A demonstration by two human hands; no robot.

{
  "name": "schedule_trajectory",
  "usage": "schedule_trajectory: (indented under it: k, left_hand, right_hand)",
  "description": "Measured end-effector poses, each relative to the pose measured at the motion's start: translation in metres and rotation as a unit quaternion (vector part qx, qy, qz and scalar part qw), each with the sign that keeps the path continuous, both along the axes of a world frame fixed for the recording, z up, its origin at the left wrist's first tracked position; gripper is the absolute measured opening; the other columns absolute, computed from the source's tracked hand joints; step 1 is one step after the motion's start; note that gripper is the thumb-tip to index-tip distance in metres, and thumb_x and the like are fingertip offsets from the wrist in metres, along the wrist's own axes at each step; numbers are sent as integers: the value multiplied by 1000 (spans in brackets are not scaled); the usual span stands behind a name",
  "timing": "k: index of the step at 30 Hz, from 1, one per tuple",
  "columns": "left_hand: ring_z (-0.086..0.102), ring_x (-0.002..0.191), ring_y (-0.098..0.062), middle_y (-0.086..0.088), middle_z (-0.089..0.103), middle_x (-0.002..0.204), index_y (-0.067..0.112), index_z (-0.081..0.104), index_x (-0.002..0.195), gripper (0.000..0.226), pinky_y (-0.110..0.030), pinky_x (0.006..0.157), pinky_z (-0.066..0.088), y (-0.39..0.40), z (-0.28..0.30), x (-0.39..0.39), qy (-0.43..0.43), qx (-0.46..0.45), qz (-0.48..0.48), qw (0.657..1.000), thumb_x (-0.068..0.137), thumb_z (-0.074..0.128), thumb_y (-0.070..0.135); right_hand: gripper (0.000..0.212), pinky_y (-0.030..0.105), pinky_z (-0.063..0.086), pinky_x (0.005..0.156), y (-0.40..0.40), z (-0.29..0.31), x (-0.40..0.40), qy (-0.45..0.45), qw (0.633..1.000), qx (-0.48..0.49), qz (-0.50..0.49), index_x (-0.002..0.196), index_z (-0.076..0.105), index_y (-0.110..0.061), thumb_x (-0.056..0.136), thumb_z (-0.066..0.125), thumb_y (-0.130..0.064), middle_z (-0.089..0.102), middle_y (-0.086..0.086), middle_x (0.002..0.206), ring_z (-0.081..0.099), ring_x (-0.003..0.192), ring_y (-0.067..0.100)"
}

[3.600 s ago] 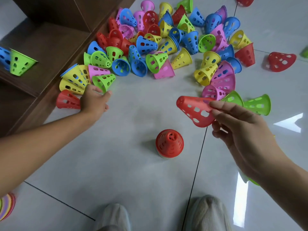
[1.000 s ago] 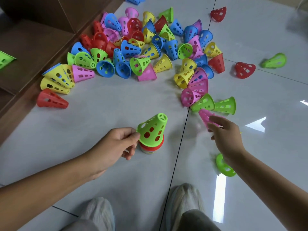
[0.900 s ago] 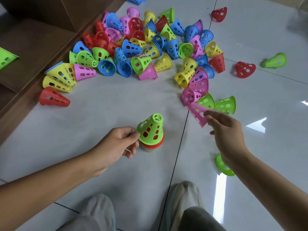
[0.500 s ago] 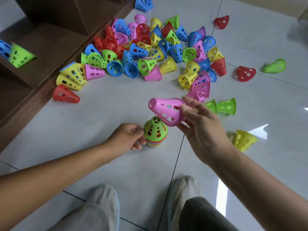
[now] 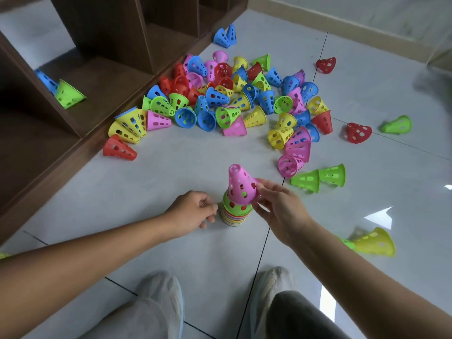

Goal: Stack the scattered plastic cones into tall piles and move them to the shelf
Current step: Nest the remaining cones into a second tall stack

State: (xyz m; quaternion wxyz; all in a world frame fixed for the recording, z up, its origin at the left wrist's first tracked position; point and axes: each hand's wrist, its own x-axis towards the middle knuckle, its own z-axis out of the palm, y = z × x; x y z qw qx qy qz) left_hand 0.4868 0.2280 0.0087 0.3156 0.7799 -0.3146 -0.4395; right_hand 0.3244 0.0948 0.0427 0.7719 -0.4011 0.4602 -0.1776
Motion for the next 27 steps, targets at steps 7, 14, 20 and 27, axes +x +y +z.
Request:
schedule_trajectory:
  k: [7,14,20,27]
  left_hand:
    - [63,57,-10,5,73,76,15,64,85,13,-22,58,46,-9,53,35,-98,15,-92,991,93,62,25]
    - [66,61,-8,4,74,84,14,64,95,15,-18,54,44,-39,167,45,-169,30,-235,957,96,58,27]
    - [67,62,-10,2,74,88,15,62,95,16,-31,67,51,-43,236,27,-231,76,-314,918,98,56,29]
    - [67,65,-14,-2,74,92,11,63,99,17,-31,65,50,-41,263,-43,-251,51,-336,907,98,56,27]
  right_hand:
    - [17,26,55,73,-8,-4,-6,132,989,-71,17,108,67,-1,91,66,0,65,11,93,63,80,19]
    - [13,23,55,67,-24,72,-16,202,943,-190,185,104,66,-6,94,61,0,66,-1,74,63,65,10]
    - [19,31,60,76,-25,155,-33,290,850,-314,307,112,66,-8,93,64,-11,71,11,97,69,86,23]
    - [16,14,51,50,-18,207,-71,331,838,-280,332,112,55,-14,103,44,-8,59,-1,84,55,71,11]
